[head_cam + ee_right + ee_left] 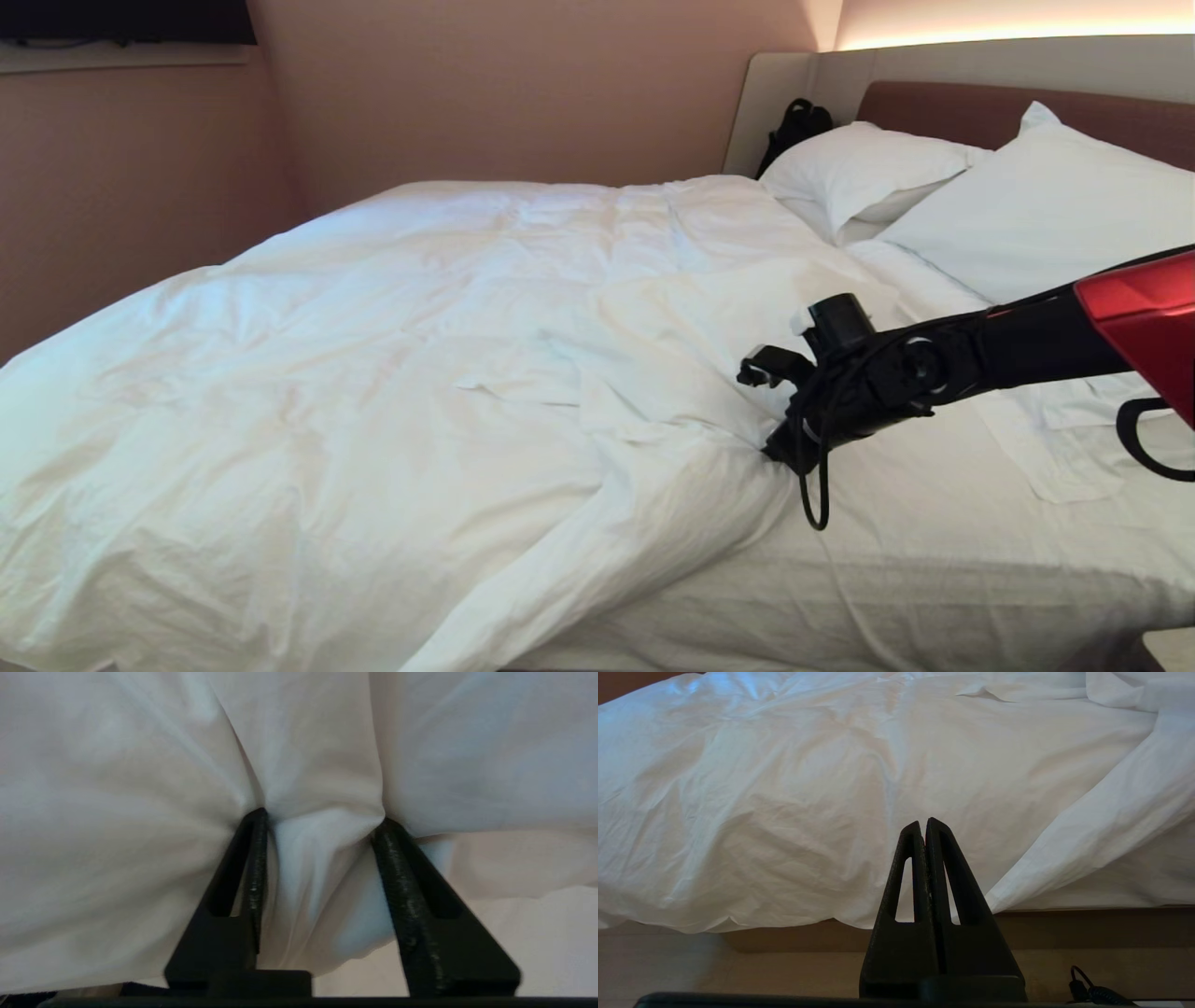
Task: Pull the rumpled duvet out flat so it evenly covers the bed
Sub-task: Flatten the corners of the folded blanket
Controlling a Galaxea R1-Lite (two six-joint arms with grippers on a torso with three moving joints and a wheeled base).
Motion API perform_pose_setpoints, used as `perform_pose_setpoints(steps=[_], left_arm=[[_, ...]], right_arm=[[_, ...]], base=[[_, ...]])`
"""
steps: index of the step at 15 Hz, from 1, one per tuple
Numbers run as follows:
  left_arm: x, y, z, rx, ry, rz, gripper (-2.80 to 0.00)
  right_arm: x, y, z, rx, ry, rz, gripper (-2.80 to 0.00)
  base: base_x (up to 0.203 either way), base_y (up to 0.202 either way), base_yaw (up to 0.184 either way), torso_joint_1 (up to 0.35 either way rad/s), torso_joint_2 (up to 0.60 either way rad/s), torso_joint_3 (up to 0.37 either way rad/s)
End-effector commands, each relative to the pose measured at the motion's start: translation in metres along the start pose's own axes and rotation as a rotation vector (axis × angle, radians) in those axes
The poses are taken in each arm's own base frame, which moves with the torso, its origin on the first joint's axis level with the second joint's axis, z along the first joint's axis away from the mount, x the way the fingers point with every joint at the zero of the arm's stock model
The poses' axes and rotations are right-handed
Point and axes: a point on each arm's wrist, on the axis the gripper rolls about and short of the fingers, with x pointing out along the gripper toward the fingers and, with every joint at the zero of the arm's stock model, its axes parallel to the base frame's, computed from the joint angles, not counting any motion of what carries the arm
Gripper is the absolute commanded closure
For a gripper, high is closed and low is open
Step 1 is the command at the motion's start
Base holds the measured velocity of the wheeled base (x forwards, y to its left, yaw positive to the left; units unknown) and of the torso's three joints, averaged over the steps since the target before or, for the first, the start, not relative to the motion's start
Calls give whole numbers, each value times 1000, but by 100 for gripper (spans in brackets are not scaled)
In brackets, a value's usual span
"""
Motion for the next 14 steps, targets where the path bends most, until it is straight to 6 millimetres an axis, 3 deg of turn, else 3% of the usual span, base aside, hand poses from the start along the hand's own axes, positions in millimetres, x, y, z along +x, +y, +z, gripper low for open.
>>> perform_pose_setpoints(steps=[1,4,6,11,12,14], left_arm=[[0,0,0,0,0,0,0],[0,0,0,0,0,0,0],[0,0,0,0,0,0,0],[0,0,0,0,0,0,0],[0,0,0,0,0,0,0],[0,0,0,0,0,0,0]], right_arm=[[-21,-2,4,0,-41,-16,-280],[-49,-4,7,4,-103,-24,-280],[-80,-5,7,6,-191,-51,-280],[-108,-5,16,89,-416,-118,-280],[-109,-5,20,120,-441,-120,0],[-110,-6,26,164,-487,-121,0]], base=[[0,0,0,0,0,0],[0,0,0,0,0,0],[0,0,0,0,0,0],[0,0,0,0,0,0],[0,0,0,0,0,0],[0,0,0,0,0,0]])
